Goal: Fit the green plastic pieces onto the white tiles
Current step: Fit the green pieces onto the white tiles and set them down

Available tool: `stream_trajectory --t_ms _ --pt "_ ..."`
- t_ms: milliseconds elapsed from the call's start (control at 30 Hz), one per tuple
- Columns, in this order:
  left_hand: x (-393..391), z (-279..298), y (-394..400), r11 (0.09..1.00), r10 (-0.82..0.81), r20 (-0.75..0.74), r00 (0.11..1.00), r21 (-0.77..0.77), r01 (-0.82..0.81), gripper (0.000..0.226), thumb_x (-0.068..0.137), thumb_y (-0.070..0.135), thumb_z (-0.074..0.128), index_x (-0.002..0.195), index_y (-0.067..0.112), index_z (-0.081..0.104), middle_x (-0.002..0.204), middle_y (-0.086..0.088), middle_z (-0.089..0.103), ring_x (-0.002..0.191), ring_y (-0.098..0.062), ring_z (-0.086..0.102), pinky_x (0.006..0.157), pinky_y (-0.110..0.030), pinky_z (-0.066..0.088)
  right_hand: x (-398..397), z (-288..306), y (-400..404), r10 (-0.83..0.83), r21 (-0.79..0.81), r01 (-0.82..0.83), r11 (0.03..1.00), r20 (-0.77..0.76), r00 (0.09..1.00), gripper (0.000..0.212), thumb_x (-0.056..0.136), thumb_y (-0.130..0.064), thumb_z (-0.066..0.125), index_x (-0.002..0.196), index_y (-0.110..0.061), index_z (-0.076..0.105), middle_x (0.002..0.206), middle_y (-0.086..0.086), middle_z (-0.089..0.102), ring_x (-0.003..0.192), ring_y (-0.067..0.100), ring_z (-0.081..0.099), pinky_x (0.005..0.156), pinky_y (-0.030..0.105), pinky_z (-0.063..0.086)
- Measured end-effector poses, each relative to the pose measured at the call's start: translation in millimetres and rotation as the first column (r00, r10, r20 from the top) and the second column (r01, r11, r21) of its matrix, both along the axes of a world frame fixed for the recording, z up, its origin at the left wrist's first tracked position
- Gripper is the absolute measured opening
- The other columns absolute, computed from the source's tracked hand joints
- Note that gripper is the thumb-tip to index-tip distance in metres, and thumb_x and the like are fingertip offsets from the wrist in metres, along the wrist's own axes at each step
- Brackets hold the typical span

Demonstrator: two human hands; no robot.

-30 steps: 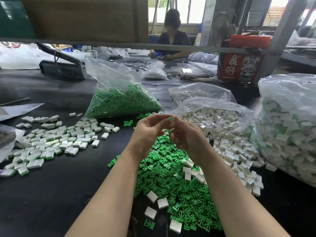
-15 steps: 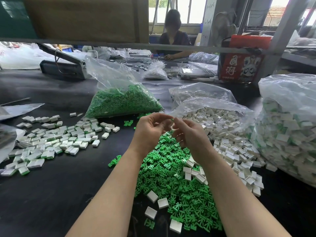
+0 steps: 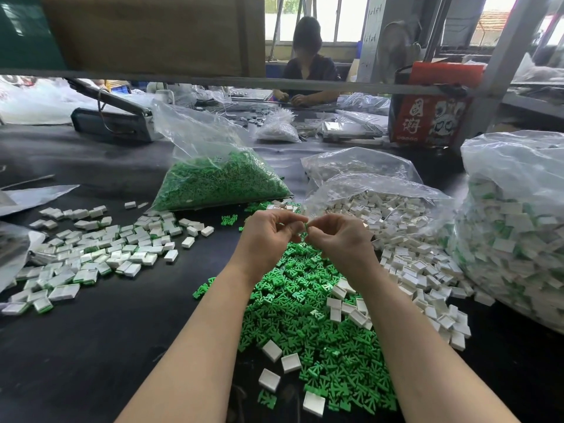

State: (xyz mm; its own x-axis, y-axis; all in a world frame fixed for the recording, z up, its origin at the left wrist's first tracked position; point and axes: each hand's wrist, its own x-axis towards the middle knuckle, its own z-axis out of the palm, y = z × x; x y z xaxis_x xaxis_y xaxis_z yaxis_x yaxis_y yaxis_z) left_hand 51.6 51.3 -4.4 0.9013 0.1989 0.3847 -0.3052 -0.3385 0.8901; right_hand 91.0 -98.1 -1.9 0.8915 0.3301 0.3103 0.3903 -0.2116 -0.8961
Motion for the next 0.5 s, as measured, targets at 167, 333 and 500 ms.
stream_trajectory --t_ms 167,333,500 --pt "0.9 -2.4 0.8 0.992 0.014 0.014 1.0 0.124 -0.015 0.016 0.088 0.001 0.068 0.1 0.007 0.075 0.081 0.0 0.071 0.068 -0.005 0.065 0.068 -0.019 0.053 -0.5 -2.4 0.8 -0.014 -0.051 0.012 0.999 -0.024 1.0 0.004 0.085 -0.009 0.069 0.084 -0.005 0.071 0.076 0.011 0.071 0.061 0.015 0.059 0.057 0.03 0.048" --pt "1.0 -4.6 2.5 0.977 0.003 0.019 1.0 0.213 -0.007 0.017 0.087 0.003 0.068 0.095 0.015 0.077 0.082 0.005 0.067 0.069 -0.008 0.064 0.067 -0.023 0.055 -1.3 -3.9 1.7 -0.011 -0.141 0.01 0.99 -0.006 1.0 0.006 0.082 -0.011 0.068 0.077 -0.007 0.068 0.064 0.0 0.061 0.051 0.008 0.048 0.05 0.024 0.039" --pt "-0.7 -4.6 2.6 0.956 -0.022 0.014 1.0 0.294 0.017 0.019 0.089 0.003 0.066 0.095 0.016 0.077 0.08 0.011 0.062 0.072 0.001 0.059 0.067 -0.01 0.045 -2.3 -2.1 -1.0 0.015 -0.208 -0.018 0.978 -0.016 1.0 0.011 0.083 -0.011 0.066 0.081 0.0 0.067 0.074 0.016 0.068 0.056 0.014 0.051 0.053 0.028 0.041"
